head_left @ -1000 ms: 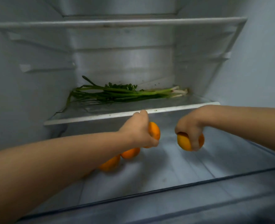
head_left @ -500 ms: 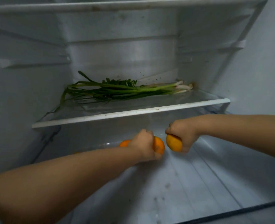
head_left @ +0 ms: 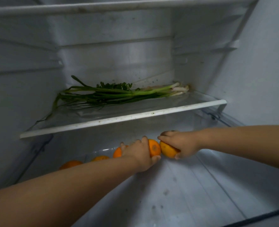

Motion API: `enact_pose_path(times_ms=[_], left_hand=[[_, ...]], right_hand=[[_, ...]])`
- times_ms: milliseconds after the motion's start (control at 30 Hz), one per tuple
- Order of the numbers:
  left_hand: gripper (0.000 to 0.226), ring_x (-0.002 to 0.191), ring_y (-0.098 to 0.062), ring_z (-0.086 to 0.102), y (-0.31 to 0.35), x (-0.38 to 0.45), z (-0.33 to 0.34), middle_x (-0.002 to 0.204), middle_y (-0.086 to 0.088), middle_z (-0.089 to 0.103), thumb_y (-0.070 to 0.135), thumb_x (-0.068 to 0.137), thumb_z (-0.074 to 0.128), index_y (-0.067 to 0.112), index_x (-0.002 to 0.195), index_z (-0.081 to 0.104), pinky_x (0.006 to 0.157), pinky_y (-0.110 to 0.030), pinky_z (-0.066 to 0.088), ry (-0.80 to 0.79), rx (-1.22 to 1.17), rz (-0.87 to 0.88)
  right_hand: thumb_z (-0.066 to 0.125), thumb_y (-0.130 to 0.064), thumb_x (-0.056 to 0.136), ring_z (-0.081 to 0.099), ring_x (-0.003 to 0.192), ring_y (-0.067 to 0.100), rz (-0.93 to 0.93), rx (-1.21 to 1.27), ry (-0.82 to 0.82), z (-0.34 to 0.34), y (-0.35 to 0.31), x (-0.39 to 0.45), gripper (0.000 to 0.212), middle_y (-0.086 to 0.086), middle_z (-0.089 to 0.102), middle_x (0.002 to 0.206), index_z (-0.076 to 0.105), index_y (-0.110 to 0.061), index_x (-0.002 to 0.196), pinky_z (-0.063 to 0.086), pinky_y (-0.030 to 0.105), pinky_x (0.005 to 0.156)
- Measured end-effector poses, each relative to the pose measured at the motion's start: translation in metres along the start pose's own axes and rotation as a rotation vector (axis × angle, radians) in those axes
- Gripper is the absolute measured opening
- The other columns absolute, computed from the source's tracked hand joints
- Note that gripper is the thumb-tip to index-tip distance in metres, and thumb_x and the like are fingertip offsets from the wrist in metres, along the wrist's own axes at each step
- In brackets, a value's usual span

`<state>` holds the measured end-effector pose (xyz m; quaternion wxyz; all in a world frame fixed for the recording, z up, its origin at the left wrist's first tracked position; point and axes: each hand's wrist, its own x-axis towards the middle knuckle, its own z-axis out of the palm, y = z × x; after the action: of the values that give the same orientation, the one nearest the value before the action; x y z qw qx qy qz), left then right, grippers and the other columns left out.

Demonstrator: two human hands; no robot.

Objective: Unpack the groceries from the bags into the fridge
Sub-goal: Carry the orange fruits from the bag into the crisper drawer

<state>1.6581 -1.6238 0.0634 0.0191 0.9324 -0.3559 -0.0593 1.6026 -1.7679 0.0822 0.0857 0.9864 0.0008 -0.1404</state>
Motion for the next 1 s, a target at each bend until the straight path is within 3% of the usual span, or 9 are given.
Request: enact_pose_path(times_ms=[133, 233, 367, 500, 567, 633, 767, 867, 1000], left_hand=[[0.079, 0.137, -0.027, 0.035, -0.001, -0.001, -0.003, 0.149, -0.008, 0.034, 0.054, 0.088, 0.050, 0.014, 0.147, 0.017, 0.114, -0.053, 0.014, -0.020, -0.002, 0.010], [0.077, 0.134, -0.029, 0.037, 0.002, -0.005, -0.014, 0.146, -0.010, 0.037, 0.053, 0.086, 0.054, 0.011, 0.143, 0.025, 0.111, -0.047, 0.025, 0.007, -0.019, 0.024], [0.056, 0.126, -0.033, 0.046, 0.010, -0.024, -0.044, 0.137, -0.018, 0.046, 0.043, 0.091, 0.051, 0.005, 0.132, 0.042, 0.097, -0.036, 0.042, -0.009, 0.063, 0.066], [0.047, 0.108, -0.032, 0.054, 0.013, -0.065, -0.072, 0.133, -0.017, 0.055, 0.036, 0.095, 0.045, 0.004, 0.129, 0.053, 0.090, -0.036, 0.043, -0.064, 0.217, -0.003], [0.047, 0.103, -0.029, 0.052, 0.014, -0.091, -0.080, 0.133, -0.016, 0.054, 0.035, 0.095, 0.045, 0.004, 0.130, 0.053, 0.091, -0.036, 0.043, -0.043, 0.247, -0.061], [0.045, 0.115, -0.030, 0.054, 0.019, -0.125, -0.084, 0.133, -0.015, 0.054, 0.034, 0.095, 0.044, 0.006, 0.128, 0.053, 0.094, -0.035, 0.044, 0.023, 0.244, -0.103], [0.037, 0.116, -0.032, 0.057, 0.028, -0.208, -0.076, 0.126, -0.016, 0.060, 0.032, 0.093, 0.049, 0.009, 0.119, 0.061, 0.094, -0.036, 0.046, 0.280, 0.181, -0.173], [0.036, 0.113, -0.033, 0.057, 0.030, -0.281, -0.055, 0.122, -0.016, 0.062, 0.033, 0.090, 0.051, 0.008, 0.115, 0.063, 0.089, -0.037, 0.047, 0.432, 0.124, -0.261], [0.035, 0.116, -0.034, 0.055, 0.030, -0.373, -0.020, 0.125, -0.015, 0.059, 0.031, 0.091, 0.050, 0.009, 0.117, 0.060, 0.091, -0.037, 0.047, 0.462, 0.116, -0.402]], right_hand=[[0.065, -0.028, 0.083, 0.017, 0.143, 0.032, -0.003, -0.034, -0.073, -0.005, -0.005, -0.001, 0.091, 0.015, 0.013, 0.154, 0.004, -0.013, 0.148, 0.024, 0.041, 0.117], [0.064, -0.029, 0.084, 0.017, 0.143, 0.029, 0.031, -0.059, -0.082, -0.026, -0.012, -0.008, 0.090, 0.015, 0.013, 0.155, 0.005, -0.010, 0.149, 0.022, 0.033, 0.117], [0.050, -0.033, 0.093, 0.022, 0.143, 0.025, 0.147, -0.061, -0.107, -0.066, -0.015, -0.029, 0.069, 0.010, 0.018, 0.156, 0.013, -0.013, 0.149, 0.023, 0.033, 0.115], [0.049, -0.033, 0.094, 0.042, 0.132, 0.027, 0.183, 0.048, -0.152, -0.095, -0.021, -0.058, 0.053, 0.008, 0.038, 0.147, 0.033, -0.018, 0.142, 0.036, 0.040, 0.111], [0.049, -0.033, 0.094, 0.045, 0.129, 0.027, 0.159, 0.064, -0.052, -0.104, -0.031, -0.081, 0.048, 0.008, 0.044, 0.143, 0.040, -0.017, 0.138, 0.039, 0.042, 0.109], [0.047, -0.032, 0.094, 0.048, 0.125, 0.027, 0.129, 0.043, 0.078, -0.105, -0.047, -0.109, 0.044, 0.008, 0.049, 0.139, 0.045, -0.015, 0.135, 0.042, 0.041, 0.106], [0.049, -0.026, 0.093, 0.053, 0.119, 0.028, 0.032, -0.055, 0.430, -0.080, -0.092, -0.170, 0.036, 0.010, 0.058, 0.131, 0.056, -0.012, 0.125, 0.043, 0.031, 0.096], [0.050, -0.020, 0.090, 0.060, 0.106, 0.030, -0.067, 0.034, 0.672, -0.048, -0.129, -0.213, 0.027, 0.014, 0.066, 0.116, 0.065, -0.009, 0.109, 0.048, 0.032, 0.084], [0.049, -0.021, 0.088, 0.056, 0.109, 0.033, -0.181, 0.096, 0.790, -0.009, -0.190, -0.251, 0.029, 0.014, 0.062, 0.117, 0.065, -0.007, 0.108, 0.049, 0.040, 0.088]])
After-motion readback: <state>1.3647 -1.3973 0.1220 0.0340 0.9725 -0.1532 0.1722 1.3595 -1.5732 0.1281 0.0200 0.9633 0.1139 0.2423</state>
